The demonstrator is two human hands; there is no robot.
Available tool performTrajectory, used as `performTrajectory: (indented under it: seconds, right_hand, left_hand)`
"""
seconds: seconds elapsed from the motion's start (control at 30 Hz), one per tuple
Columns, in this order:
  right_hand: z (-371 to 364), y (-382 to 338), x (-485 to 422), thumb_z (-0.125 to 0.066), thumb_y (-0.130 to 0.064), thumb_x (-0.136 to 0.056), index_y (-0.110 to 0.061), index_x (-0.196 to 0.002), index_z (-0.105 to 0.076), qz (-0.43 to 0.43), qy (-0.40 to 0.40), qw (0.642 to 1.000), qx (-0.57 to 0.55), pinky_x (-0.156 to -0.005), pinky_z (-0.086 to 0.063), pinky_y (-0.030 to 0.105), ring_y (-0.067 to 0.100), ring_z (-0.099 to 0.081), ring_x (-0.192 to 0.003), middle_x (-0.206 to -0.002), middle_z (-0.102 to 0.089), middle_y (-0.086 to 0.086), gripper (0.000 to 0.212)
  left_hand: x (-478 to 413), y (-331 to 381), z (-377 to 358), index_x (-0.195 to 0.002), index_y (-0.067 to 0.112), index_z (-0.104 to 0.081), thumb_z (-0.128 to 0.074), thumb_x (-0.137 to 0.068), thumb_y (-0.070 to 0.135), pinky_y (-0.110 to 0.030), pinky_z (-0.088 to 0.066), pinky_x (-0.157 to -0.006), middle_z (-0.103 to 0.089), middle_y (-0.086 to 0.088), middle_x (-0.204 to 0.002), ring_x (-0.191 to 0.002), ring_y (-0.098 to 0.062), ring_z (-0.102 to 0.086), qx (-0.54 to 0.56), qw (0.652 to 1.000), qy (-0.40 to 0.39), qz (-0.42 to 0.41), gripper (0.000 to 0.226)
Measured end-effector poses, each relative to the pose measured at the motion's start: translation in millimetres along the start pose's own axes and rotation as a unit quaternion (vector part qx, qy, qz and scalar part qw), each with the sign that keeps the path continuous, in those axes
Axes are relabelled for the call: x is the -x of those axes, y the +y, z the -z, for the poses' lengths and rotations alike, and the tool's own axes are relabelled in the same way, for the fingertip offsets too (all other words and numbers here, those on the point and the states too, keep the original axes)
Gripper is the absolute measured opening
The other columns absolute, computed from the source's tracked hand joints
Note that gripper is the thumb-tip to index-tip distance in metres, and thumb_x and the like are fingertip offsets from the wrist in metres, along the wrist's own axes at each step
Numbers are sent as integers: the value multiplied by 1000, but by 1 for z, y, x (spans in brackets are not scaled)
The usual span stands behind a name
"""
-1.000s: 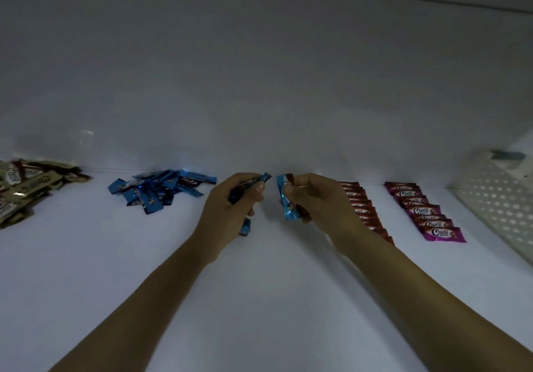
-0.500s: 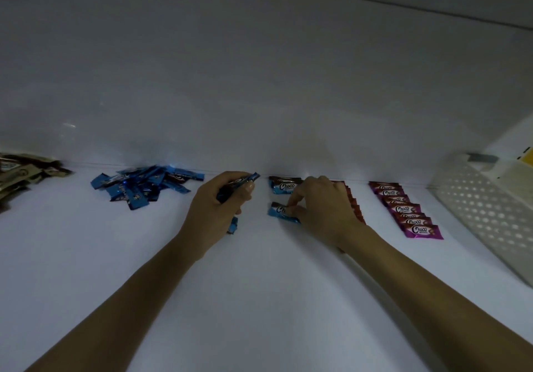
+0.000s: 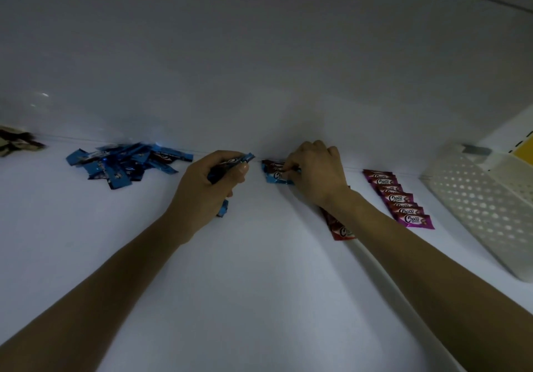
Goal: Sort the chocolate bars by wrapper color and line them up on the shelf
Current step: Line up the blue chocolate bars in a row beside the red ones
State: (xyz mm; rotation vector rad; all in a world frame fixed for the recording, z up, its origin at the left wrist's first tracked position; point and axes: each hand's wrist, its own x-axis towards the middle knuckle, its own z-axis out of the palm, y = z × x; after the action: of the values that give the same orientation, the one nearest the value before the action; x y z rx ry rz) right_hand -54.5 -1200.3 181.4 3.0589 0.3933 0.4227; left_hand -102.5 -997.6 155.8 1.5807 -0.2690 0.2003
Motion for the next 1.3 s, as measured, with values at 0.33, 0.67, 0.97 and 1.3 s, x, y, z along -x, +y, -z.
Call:
performTrajectory:
  seconds: [0.33,0.67,0.97,1.3]
  right_hand:
    - [-2,0,-1,-50,-31,-96,-28,-114,-64,-1,11,1000,-27,-76,-21,28,21,-47,-104,-111,-59,2,24]
    - [-3,-7,8,-52,-36,-93,-27,-118,-62,-25,12,999,-36,-76,-24,28,22,-48,-105,-111,-59,2,28]
    - [-10,-6,9,-54,-34,-93,-25,-115,-64,-23,28,998,-43,-76,-28,30,23,-50,-101,-109,-61,3,26]
    - [30,-68,44,-46,-40,-96,-16,-89,-66,-111,-66,776,-618,-52,-41,7,-1,-59,-60,-78,-66,-1,32]
  left_hand:
    - [1,1,0,-96,33,-64,-59,-83,32,-14,-48,-60,-66,7,-76,-59,1,-54,-8,1000,-7,4,13]
    - [5,7,-1,-97,30,-65,-61,-89,24,-12,-47,-59,-67,0,-82,-59,1,-53,-10,999,3,31,11]
    - [5,6,-2,-96,30,-66,-61,-89,19,-13,-47,-60,-66,0,-79,-59,2,-52,1,1000,1,26,14]
    - [7,9,-1,-115,44,-54,-51,-96,17,-20,-42,-51,-61,-1,-72,-59,-16,-46,-22,999,-38,8,33]
